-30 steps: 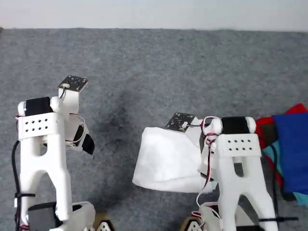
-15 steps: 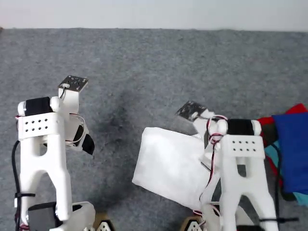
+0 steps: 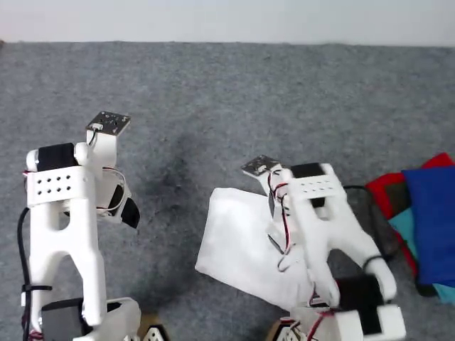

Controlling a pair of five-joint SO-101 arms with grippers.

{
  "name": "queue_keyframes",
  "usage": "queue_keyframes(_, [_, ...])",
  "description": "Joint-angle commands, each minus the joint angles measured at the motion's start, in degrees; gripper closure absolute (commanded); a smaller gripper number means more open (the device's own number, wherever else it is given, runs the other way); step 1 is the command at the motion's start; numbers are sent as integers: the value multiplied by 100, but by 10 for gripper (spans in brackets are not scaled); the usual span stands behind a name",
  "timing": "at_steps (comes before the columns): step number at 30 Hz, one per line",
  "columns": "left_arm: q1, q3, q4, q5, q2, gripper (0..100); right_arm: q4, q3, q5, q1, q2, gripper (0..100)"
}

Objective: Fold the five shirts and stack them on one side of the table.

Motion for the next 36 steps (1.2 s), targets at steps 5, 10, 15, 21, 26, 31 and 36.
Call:
queue_keyframes(5, [-26, 295, 167, -35, -255, 779, -163, -1433, -62, -31, 1560, 381])
queue_keyframes(10, [-35, 532, 167, -35, -255, 780, 444, -2470, -53, -163, 2985, 512])
queue_keyframes(15, [-26, 505, 167, -53, -255, 780, 1174, -3358, 369, -374, 3767, 860])
queue_keyframes(21, [-18, 532, 167, -35, -255, 780, 1473, -3895, 431, -330, 3749, 976])
queue_keyframes(26, [-26, 514, 167, -53, -255, 780, 1807, -4352, 431, -330, 3741, 990])
queue_keyframes(31, [-26, 514, 167, -53, -255, 780, 2246, -4897, 431, -224, 3741, 988])
queue_keyframes(36, [-35, 514, 167, -62, -255, 780, 2527, -5363, 431, 66, 3644, 988])
